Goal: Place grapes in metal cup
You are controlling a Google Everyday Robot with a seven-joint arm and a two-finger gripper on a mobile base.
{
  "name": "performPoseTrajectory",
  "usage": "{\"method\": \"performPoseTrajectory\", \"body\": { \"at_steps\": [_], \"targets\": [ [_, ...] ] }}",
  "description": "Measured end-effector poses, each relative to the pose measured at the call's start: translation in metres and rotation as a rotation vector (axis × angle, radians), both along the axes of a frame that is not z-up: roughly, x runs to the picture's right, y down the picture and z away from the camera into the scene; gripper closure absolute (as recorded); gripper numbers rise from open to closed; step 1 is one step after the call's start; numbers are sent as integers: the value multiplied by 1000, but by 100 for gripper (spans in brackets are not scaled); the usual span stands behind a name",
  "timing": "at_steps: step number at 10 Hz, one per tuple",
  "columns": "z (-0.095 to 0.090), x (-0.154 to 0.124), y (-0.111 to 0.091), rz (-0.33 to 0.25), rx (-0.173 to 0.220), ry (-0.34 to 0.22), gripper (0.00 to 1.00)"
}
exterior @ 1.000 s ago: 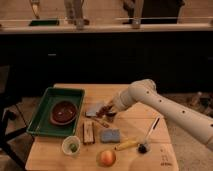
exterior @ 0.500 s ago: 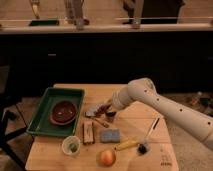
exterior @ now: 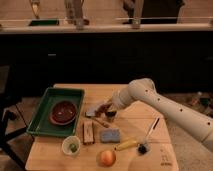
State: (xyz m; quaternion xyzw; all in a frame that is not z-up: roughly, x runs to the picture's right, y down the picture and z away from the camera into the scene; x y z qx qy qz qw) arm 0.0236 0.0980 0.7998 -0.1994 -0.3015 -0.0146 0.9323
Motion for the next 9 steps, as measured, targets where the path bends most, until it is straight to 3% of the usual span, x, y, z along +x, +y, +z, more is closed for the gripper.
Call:
{"method": "performPoseTrajectory", "body": {
  "at_steps": [3,4,9],
  "targets": [
    [3,4,0,12,-4,0,99],
    [3,4,0,17,-6,-1,94],
    [7,9,-4,60,-8,-3,42]
  ]
}}
